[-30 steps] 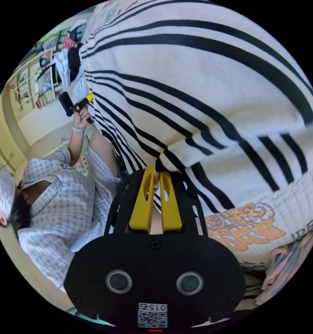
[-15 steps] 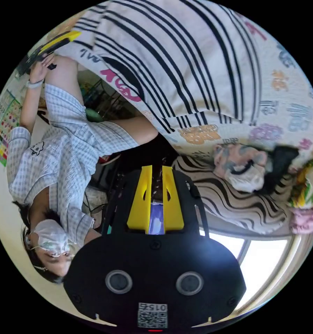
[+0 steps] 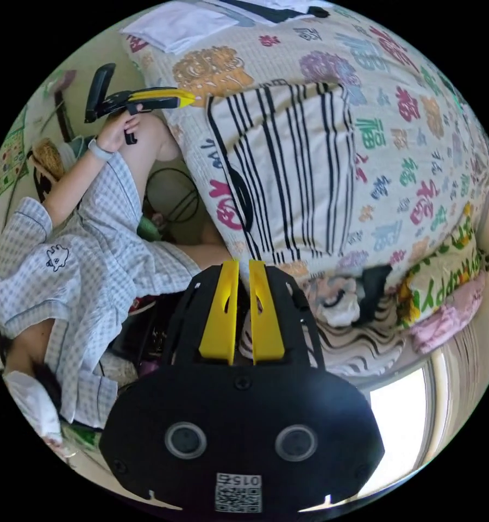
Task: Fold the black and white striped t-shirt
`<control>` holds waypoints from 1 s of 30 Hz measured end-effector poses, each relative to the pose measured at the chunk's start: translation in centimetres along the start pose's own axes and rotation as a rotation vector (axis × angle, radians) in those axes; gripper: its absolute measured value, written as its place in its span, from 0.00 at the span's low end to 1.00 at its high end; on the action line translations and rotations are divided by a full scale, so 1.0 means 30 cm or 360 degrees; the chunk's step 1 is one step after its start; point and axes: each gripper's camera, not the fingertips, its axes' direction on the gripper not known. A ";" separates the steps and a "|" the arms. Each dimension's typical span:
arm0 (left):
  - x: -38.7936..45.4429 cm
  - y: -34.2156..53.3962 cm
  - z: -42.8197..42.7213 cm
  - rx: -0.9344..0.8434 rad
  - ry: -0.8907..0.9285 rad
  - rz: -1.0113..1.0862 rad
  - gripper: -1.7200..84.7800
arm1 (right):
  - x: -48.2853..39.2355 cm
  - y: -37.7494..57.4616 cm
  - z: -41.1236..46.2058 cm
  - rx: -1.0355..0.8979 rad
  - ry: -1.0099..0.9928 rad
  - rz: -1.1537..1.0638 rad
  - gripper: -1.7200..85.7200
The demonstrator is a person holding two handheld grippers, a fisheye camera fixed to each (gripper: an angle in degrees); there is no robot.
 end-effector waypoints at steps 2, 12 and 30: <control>-0.027 0.008 0.017 -0.0023 -0.0053 -0.0040 0.12 | -0.002 -0.086 0.070 0.0100 -0.0124 0.0001 0.08; -0.053 -0.007 0.154 -0.0180 -0.0321 0.0112 0.14 | 0.200 -0.449 0.085 0.0729 -0.0599 0.0435 0.11; -0.105 0.021 0.222 -0.0301 -0.0141 0.0221 0.18 | 0.347 -1.078 -0.218 0.0428 -0.0005 0.0525 0.10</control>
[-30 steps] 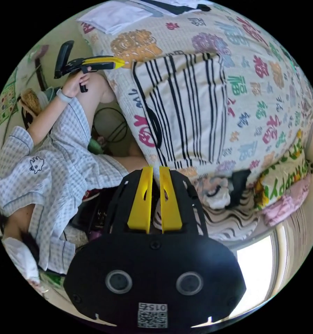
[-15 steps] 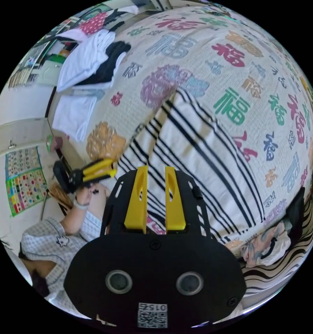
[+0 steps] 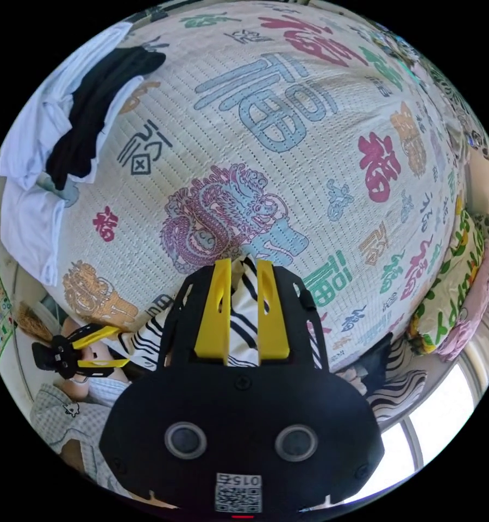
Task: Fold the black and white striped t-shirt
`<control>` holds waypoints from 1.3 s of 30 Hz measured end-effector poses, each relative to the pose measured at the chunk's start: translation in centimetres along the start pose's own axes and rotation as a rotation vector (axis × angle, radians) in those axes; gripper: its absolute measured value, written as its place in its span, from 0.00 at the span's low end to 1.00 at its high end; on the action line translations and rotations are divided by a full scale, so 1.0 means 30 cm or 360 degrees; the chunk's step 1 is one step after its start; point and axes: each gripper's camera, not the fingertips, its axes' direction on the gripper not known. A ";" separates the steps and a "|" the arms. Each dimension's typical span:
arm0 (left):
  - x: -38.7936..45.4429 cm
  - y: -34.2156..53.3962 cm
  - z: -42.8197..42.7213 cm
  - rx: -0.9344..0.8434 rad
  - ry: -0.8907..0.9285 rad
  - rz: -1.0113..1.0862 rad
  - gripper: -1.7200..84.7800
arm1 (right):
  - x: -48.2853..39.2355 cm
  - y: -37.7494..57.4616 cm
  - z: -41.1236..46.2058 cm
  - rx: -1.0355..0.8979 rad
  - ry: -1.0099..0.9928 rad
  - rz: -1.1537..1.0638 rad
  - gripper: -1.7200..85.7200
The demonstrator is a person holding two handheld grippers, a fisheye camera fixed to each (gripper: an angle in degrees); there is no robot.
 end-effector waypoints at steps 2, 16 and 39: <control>0.001 0.007 -0.006 0.0062 -0.0012 0.0012 0.19 | -0.001 -0.012 0.010 -0.0070 0.0051 -0.0026 0.07; -0.015 0.056 0.165 -0.0083 0.0275 -0.0040 0.02 | 0.118 0.170 -0.103 0.0069 -0.0013 -0.0058 0.01; 0.411 0.103 0.474 0.0221 0.0174 0.0342 0.01 | 0.748 1.123 -0.344 0.0710 -0.0503 -0.0210 0.02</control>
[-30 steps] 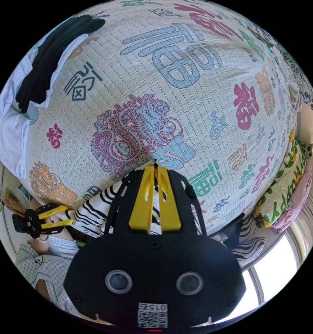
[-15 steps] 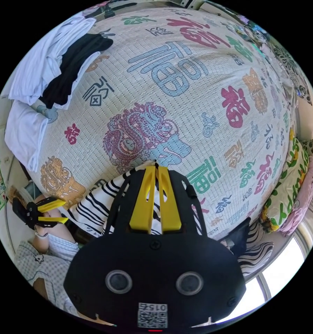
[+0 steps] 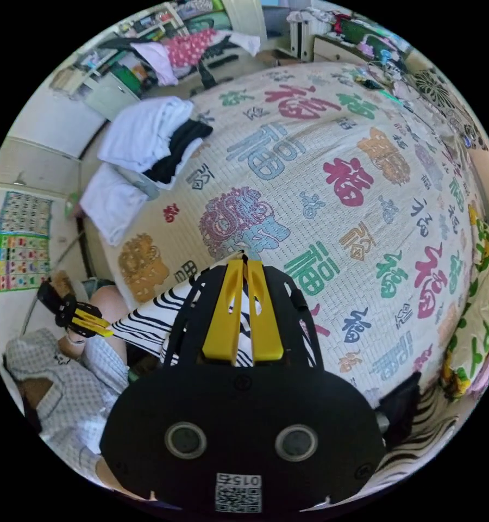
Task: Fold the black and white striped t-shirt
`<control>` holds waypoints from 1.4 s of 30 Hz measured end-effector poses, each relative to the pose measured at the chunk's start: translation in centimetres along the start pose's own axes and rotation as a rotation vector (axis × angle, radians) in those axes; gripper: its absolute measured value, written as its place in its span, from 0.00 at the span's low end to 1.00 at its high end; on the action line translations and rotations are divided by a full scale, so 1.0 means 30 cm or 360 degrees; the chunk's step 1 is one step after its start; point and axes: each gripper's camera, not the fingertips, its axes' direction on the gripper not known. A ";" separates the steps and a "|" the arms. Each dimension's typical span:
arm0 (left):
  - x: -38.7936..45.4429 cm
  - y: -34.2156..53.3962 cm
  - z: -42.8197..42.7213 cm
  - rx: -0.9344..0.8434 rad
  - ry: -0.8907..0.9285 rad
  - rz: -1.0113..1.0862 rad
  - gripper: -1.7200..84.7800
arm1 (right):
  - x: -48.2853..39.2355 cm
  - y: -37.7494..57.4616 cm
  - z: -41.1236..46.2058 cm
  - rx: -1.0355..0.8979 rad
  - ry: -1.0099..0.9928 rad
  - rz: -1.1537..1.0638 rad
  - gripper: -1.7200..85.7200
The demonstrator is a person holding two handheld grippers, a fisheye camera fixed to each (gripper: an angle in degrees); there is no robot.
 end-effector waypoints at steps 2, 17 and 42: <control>0.111 -0.012 0.064 -0.0008 -0.0014 0.0131 0.01 | 0.084 0.161 -0.108 0.0124 -0.0107 0.0023 0.02; 0.719 0.080 1.182 -0.0581 0.0078 0.0691 0.02 | 0.860 1.565 -0.325 0.0869 -0.0680 0.0560 0.03; 0.642 -0.681 2.098 -0.0967 0.0030 0.0970 0.12 | 0.802 2.410 -0.462 0.0858 -0.0630 0.1083 0.09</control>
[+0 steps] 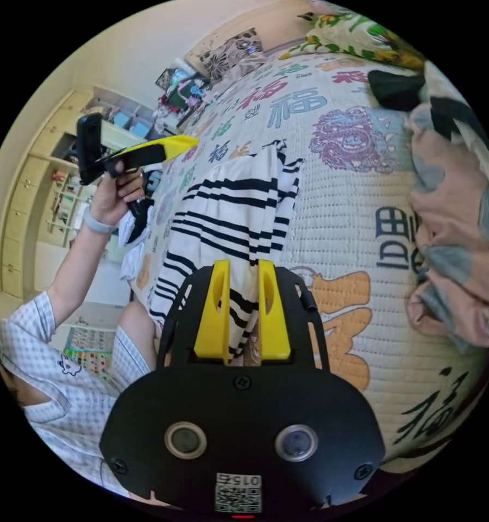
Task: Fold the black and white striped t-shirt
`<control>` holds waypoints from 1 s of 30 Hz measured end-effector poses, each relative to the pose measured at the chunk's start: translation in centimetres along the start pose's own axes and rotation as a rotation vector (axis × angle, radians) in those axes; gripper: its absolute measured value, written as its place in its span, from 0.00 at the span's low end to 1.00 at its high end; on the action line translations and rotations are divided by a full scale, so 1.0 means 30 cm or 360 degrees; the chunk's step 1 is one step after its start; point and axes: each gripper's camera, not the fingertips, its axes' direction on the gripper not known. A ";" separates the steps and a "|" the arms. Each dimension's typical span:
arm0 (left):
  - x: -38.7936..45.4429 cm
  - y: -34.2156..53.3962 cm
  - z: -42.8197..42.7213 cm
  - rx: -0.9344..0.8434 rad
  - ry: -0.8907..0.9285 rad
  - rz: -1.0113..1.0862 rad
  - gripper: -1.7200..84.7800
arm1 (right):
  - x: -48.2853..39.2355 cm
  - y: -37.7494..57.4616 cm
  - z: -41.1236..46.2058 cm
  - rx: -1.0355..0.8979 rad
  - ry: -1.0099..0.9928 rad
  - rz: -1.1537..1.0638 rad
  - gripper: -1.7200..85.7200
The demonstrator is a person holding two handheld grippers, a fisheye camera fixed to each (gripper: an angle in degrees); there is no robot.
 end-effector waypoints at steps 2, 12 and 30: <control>-0.036 -0.073 0.084 -0.0091 0.0048 -0.0035 0.12 | 0.021 0.026 -0.021 0.0015 -0.0022 0.0016 0.05; -0.228 -0.221 0.284 -0.0048 -0.0022 -0.0425 0.02 | 0.139 0.152 -0.194 0.0140 0.0115 0.0077 0.03; -0.218 0.572 0.032 0.0063 0.0168 -0.0995 0.13 | 0.113 0.382 -0.267 -0.0353 -0.0159 0.0053 0.08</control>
